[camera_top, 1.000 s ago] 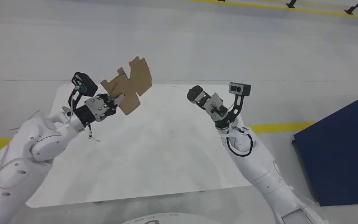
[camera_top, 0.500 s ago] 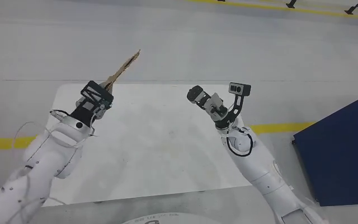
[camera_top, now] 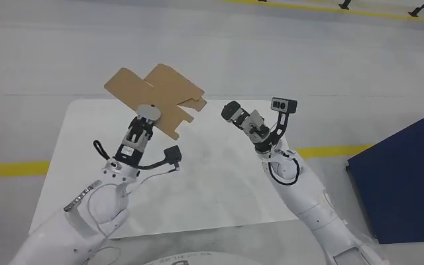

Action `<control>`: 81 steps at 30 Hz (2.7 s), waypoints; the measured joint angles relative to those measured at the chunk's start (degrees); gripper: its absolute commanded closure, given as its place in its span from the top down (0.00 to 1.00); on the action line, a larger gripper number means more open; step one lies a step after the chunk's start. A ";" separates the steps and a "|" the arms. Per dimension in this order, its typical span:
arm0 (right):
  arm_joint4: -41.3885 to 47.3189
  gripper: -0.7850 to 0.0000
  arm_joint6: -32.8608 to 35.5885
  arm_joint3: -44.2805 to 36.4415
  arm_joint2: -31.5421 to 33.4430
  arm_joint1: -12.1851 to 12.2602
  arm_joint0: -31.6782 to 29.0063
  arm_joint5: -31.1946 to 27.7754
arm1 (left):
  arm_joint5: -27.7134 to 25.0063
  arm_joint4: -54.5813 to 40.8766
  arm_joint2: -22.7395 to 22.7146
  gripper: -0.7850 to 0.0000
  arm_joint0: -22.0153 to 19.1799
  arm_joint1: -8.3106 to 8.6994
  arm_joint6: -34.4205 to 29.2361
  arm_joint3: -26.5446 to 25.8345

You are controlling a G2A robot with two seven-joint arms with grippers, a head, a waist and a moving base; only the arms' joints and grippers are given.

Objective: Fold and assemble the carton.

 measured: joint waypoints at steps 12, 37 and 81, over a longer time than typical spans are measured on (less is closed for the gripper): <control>0.00 1.00 0.00 0.00 0.00 0.00 0.00 0.00 | 0.05 8.84 9.08 0.00 -8.38 -0.27 -3.29 4.35; 0.00 1.00 0.00 0.00 0.00 0.00 0.00 0.00 | -7.77 -46.14 -6.36 0.00 -5.05 2.29 3.21 0.63; -6.29 1.00 3.04 4.14 -7.92 -2.27 8.59 12.19 | -63.68 -158.90 -17.31 0.00 -13.71 4.55 -9.91 26.22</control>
